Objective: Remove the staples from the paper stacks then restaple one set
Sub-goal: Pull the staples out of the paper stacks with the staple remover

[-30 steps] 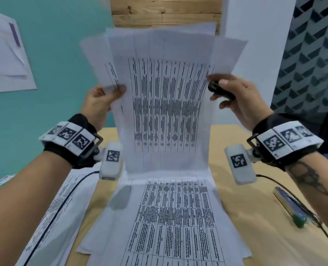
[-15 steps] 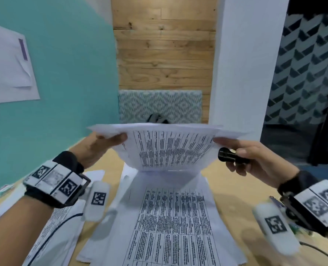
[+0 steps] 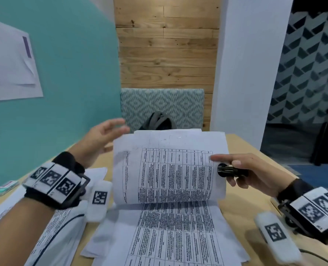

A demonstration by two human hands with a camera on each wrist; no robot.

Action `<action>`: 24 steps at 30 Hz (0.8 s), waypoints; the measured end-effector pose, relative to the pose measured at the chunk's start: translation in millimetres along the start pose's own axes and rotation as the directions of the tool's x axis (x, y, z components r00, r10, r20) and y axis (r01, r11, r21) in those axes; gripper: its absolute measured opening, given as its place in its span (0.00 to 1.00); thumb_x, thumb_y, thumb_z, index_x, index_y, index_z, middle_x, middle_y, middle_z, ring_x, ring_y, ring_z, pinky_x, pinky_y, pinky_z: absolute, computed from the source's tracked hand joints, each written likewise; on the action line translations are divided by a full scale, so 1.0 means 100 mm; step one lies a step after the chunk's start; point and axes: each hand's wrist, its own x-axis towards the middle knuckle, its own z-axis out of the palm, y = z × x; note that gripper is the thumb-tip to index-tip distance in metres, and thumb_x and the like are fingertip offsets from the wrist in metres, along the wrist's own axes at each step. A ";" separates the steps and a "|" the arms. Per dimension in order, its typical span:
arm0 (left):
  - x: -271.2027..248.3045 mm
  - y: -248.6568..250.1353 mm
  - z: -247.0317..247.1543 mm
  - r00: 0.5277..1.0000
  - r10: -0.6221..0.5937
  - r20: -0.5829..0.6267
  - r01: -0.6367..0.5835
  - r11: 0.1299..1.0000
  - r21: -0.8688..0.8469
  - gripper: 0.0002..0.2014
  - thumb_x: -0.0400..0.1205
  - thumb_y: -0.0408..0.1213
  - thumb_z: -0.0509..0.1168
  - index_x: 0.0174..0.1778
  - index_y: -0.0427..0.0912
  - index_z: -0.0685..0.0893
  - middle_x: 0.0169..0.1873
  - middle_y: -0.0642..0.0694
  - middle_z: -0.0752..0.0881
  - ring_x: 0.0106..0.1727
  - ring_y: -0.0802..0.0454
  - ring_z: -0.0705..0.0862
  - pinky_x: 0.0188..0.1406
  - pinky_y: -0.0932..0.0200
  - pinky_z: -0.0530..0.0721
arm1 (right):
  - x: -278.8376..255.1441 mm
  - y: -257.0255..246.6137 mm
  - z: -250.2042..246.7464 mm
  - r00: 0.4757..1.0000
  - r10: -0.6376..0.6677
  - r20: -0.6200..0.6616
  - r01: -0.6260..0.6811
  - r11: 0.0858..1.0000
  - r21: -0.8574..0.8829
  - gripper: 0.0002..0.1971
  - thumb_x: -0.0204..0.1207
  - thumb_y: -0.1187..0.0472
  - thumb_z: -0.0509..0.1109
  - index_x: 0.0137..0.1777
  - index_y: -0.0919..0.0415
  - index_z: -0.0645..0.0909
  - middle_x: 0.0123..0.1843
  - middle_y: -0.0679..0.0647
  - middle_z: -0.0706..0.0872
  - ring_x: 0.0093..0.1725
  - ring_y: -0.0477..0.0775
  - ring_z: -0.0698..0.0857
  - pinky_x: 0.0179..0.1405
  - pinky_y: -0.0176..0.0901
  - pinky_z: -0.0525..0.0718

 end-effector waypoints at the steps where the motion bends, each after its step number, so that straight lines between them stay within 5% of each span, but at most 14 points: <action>1: 0.05 0.08 0.02 0.996 0.061 -0.060 -0.054 0.993 0.106 0.45 0.45 0.74 0.73 0.58 0.60 0.79 0.52 0.59 0.85 0.53 0.62 0.83 0.50 0.59 0.76 | 0.00 0.01 0.01 1.000 0.006 -0.010 -0.006 1.000 -0.002 0.25 0.54 0.46 0.73 0.54 0.49 0.88 0.33 0.54 0.85 0.28 0.48 0.80 0.19 0.32 0.70; 4: 0.17 0.34 0.24 0.960 0.278 0.017 -0.232 0.766 0.599 0.40 0.63 0.69 0.68 0.70 0.55 0.73 0.60 0.56 0.80 0.63 0.59 0.77 0.67 0.53 0.72 | 0.02 0.03 0.03 0.999 0.024 -0.029 -0.023 1.000 0.017 0.17 0.64 0.55 0.66 0.51 0.47 0.90 0.33 0.53 0.85 0.27 0.48 0.80 0.20 0.32 0.70; 6: 0.26 0.44 0.47 0.961 0.206 0.186 -0.270 0.540 0.797 0.34 0.71 0.68 0.62 0.69 0.54 0.74 0.59 0.57 0.81 0.62 0.58 0.77 0.70 0.43 0.70 | 0.02 0.04 0.02 0.999 0.030 -0.038 -0.029 0.999 0.018 0.19 0.66 0.58 0.60 0.50 0.47 0.90 0.32 0.53 0.85 0.27 0.48 0.79 0.20 0.32 0.70; 7: 0.30 0.46 0.55 0.964 0.132 0.231 -0.266 0.514 0.815 0.29 0.74 0.66 0.61 0.66 0.53 0.78 0.54 0.58 0.82 0.57 0.59 0.79 0.67 0.45 0.72 | 0.01 0.04 0.02 0.999 0.035 -0.041 -0.035 0.999 0.019 0.19 0.66 0.58 0.60 0.50 0.47 0.90 0.32 0.53 0.84 0.27 0.48 0.79 0.20 0.32 0.70; 10: 0.37 0.43 0.67 0.945 -0.010 0.326 -0.223 0.709 0.669 0.13 0.79 0.49 0.65 0.45 0.43 0.85 0.31 0.55 0.81 0.29 0.65 0.77 0.39 0.64 0.77 | -0.01 0.06 0.00 0.998 0.056 -0.030 -0.055 0.998 0.015 0.19 0.61 0.53 0.68 0.53 0.50 0.89 0.32 0.53 0.84 0.27 0.48 0.80 0.20 0.32 0.70; 12: 0.39 0.39 0.70 0.926 -0.031 0.377 -0.219 0.768 0.601 0.09 0.79 0.43 0.68 0.37 0.42 0.83 0.27 0.52 0.79 0.24 0.64 0.74 0.29 0.68 0.71 | -0.04 0.06 -0.01 0.996 0.075 -0.038 -0.076 0.997 -0.015 0.21 0.61 0.55 0.68 0.54 0.56 0.89 0.32 0.54 0.84 0.27 0.49 0.80 0.19 0.32 0.70; 16: 0.38 0.33 0.67 0.923 -0.055 0.380 -0.174 0.822 0.543 0.10 0.78 0.42 0.69 0.35 0.41 0.82 0.26 0.51 0.77 0.22 0.63 0.71 0.26 0.68 0.68 | -0.02 -0.05 -0.05 0.956 0.036 -0.290 -0.023 0.999 0.048 0.11 0.78 0.66 0.62 0.53 0.59 0.85 0.41 0.57 0.84 0.29 0.46 0.82 0.19 0.31 0.72; 19: 0.37 0.29 0.66 0.927 -0.058 0.371 -0.154 0.842 0.518 0.11 0.78 0.41 0.69 0.31 0.44 0.81 0.23 0.52 0.77 0.21 0.62 0.71 0.25 0.67 0.67 | 0.08 -0.23 -0.04 0.888 0.005 -0.460 0.094 0.977 0.192 0.13 0.75 0.53 0.64 0.50 0.60 0.84 0.43 0.53 0.86 0.28 0.42 0.82 0.19 0.28 0.74; 21: 0.35 0.26 0.67 0.929 -0.056 0.365 -0.145 0.854 0.499 0.11 0.78 0.40 0.69 0.30 0.46 0.82 0.21 0.55 0.76 0.20 0.63 0.71 0.24 0.69 0.67 | 0.20 -0.36 0.05 0.892 0.007 -0.451 0.117 0.962 0.246 0.22 0.61 0.44 0.68 0.48 0.60 0.82 0.40 0.52 0.89 0.26 0.41 0.82 0.18 0.28 0.75; 24: 0.31 0.22 0.71 0.938 -0.041 0.344 -0.132 0.877 0.462 0.06 0.78 0.39 0.70 0.35 0.45 0.85 0.26 0.54 0.80 0.23 0.63 0.74 0.27 0.70 0.70 | 0.40 -0.46 0.27 0.941 0.086 -0.326 0.029 0.943 0.333 0.19 0.65 0.44 0.64 0.43 0.61 0.78 0.36 0.58 0.88 0.21 0.42 0.78 0.14 0.27 0.72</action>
